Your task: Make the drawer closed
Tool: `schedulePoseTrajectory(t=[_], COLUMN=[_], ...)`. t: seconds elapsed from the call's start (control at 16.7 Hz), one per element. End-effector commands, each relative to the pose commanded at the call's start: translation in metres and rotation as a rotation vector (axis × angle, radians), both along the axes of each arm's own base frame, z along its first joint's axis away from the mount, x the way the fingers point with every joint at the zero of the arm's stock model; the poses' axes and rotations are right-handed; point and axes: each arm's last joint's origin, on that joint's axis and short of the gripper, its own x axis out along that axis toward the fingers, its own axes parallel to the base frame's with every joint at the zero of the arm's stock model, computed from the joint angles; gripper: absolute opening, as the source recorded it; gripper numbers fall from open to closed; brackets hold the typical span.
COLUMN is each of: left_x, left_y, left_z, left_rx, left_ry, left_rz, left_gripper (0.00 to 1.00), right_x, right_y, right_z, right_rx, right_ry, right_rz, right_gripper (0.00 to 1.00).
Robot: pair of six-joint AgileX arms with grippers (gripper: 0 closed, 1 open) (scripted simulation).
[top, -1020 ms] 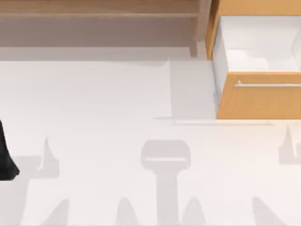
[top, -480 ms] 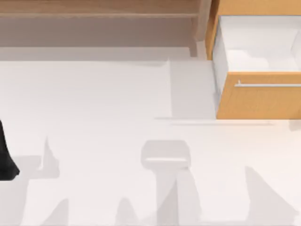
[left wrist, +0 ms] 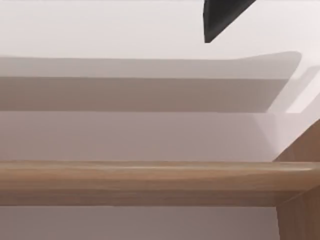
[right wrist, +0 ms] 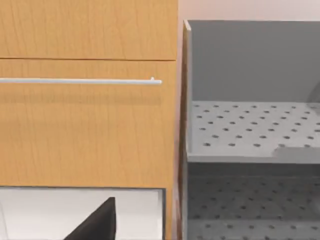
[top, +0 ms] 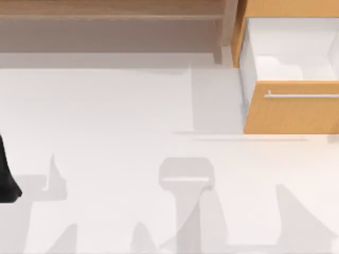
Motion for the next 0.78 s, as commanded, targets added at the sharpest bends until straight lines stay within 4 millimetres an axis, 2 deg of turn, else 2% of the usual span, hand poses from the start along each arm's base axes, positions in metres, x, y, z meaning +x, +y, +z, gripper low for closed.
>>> schedulePoseTrajectory(t=[0.3, 0.54, 0.78], left_x=[0.0, 0.0, 0.0], left_y=[0.0, 0.0, 0.0], left_z=[0.0, 0.0, 0.0], left_rx=[0.0, 0.0, 0.0], left_ry=[0.0, 0.0, 0.0], left_rz=[0.0, 0.0, 0.0], left_gripper=[1.0, 1.0, 1.0], right_x=[0.022, 0.045, 0.056], right_y=[0.007, 0.027, 0.057], right_z=[-0.023, -0.061, -0.104], right_rx=[-0.187, -0.449, -0.769], right_ry=[0.012, 0.04, 0.06], right_rz=[-0.007, 0.011, 0.044], right_gripper=[1.0, 1.0, 1.0])
